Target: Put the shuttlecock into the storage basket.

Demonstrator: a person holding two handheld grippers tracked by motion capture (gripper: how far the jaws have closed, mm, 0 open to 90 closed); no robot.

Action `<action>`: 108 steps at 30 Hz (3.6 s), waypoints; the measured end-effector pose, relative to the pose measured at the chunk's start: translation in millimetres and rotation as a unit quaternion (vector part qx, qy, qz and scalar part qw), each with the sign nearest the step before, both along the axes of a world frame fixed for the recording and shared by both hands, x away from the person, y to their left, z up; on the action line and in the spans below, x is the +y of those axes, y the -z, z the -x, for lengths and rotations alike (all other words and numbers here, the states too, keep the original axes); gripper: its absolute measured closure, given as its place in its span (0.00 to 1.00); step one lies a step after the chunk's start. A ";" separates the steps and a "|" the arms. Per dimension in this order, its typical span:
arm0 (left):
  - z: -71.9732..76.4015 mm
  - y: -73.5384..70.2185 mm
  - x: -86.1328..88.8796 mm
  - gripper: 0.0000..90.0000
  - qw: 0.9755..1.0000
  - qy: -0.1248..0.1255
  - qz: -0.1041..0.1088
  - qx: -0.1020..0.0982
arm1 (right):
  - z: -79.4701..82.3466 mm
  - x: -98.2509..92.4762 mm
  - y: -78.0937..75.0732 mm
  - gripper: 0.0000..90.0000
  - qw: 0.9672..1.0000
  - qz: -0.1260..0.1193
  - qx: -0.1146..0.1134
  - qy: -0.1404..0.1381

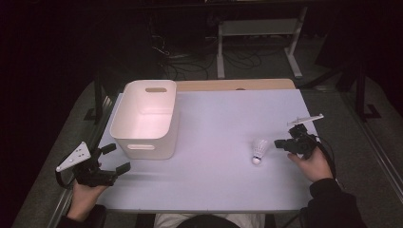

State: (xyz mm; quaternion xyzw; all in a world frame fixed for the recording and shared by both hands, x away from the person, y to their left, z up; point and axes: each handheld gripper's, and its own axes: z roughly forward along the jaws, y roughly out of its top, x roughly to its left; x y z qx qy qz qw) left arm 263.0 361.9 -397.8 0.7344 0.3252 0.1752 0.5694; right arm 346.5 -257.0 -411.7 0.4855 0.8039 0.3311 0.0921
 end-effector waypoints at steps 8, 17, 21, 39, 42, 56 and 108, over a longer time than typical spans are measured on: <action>0.1 0.0 0.1 0.00 1.000 -0.002 0.000 0.000 | -6.0 1.4 5.9 0.99 1.000 0.010 0.012 0.010; 0.1 0.0 0.0 0.00 1.000 0.000 0.000 0.000 | -12.6 8.1 12.7 0.99 0.999 0.019 0.024 0.014; 0.2 0.1 -0.1 0.00 1.000 -0.001 0.000 0.001 | -13.9 10.6 14.3 0.99 0.999 0.019 0.025 0.012; 0.1 0.3 -0.5 0.00 1.000 0.002 -0.001 0.002 | -15.3 26.7 16.3 0.99 1.000 0.004 0.022 -0.006; 0.2 0.3 -0.4 0.00 1.000 0.001 -0.001 0.002 | -15.6 30.0 16.3 0.99 1.000 0.001 0.022 -0.010; 0.2 0.3 -0.4 0.00 1.000 0.002 0.000 0.002 | -14.4 41.0 16.6 0.99 0.999 -0.006 0.020 -0.031; 0.5 0.2 -0.3 0.00 1.000 0.004 -0.002 0.002 | -9.9 80.9 17.5 0.99 0.995 -0.004 0.022 -0.096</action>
